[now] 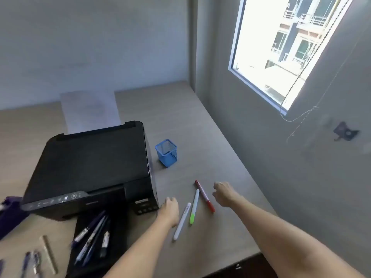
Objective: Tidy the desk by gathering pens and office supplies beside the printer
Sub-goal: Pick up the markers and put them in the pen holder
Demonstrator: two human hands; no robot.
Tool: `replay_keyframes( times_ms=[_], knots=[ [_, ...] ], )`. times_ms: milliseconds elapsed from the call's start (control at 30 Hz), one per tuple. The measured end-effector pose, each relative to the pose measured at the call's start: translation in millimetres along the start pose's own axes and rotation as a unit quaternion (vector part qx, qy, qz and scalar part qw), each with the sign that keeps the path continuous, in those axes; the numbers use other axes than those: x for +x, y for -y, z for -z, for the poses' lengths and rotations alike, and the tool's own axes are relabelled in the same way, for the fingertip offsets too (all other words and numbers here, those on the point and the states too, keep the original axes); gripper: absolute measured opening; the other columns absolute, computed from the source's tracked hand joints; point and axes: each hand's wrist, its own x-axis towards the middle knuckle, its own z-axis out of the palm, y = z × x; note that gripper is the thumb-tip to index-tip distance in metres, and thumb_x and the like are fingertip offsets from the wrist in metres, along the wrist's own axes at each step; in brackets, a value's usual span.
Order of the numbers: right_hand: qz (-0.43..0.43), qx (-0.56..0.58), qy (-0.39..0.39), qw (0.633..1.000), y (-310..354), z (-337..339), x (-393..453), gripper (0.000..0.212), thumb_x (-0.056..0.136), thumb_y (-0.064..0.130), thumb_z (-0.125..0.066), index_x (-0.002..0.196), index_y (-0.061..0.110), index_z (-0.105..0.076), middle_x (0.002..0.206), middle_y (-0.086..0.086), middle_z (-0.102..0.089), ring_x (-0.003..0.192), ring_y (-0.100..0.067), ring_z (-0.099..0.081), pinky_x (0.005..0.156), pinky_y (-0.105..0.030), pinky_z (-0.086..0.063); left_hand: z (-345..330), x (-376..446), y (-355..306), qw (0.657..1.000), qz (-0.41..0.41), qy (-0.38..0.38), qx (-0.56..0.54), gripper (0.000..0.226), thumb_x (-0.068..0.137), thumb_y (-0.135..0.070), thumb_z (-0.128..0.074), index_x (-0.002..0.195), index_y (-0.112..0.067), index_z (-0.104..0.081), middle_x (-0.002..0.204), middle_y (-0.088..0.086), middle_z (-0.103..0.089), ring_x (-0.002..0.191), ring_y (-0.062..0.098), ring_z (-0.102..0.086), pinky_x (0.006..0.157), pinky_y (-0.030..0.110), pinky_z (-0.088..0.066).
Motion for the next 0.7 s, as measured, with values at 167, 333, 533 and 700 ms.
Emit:
replay_keyframes(
  times_ms=[167,333,533,700],
  knots=[
    [-0.028,0.025,-0.035,0.999,12,-37,14,0.023,0.092,0.014,-0.044,0.111,0.002,-0.049,0.118,-0.021,-0.053,0.111,-0.039,-0.052,0.088,-0.042,-0.047,-34,15,11,0.998,0.046,-0.005,0.043,0.047,0.090,0.001,-0.044,0.136,-0.004,-0.035,0.140,0.016,-0.040,0.131,0.031,-0.044,0.103,0.038,-0.044],
    [-0.039,0.025,-0.059,0.997,24,-46,39,0.025,0.098,0.011,-0.036,0.119,0.002,-0.046,0.121,-0.021,-0.050,0.113,-0.039,-0.049,0.089,-0.042,-0.045,-40,25,10,0.999,0.029,-0.010,0.011,0.032,0.094,0.002,-0.032,0.124,-0.003,-0.043,0.132,0.018,-0.052,0.123,0.034,-0.053,0.098,0.041,-0.046],
    [-0.091,0.047,-0.039,0.994,29,-58,55,0.030,0.093,0.002,-0.036,0.122,-0.001,-0.043,0.127,-0.022,-0.047,0.117,-0.040,-0.045,0.096,-0.045,-0.042,-40,26,-5,0.997,-0.001,-0.010,-0.080,0.024,0.096,-0.007,-0.036,0.119,-0.003,-0.039,0.120,0.021,-0.061,0.110,0.039,-0.062,0.084,0.043,-0.050],
    [-0.178,0.202,-0.021,0.963,35,-57,49,0.034,0.094,0.010,-0.039,0.126,-0.002,-0.040,0.131,-0.027,-0.044,0.122,-0.046,-0.045,0.100,-0.046,-0.038,-56,30,-15,0.999,-0.008,-0.014,-0.038,0.028,0.095,-0.007,-0.041,0.123,-0.007,-0.043,0.129,0.013,-0.048,0.120,0.032,-0.053,0.094,0.041,-0.046]
  ],
)
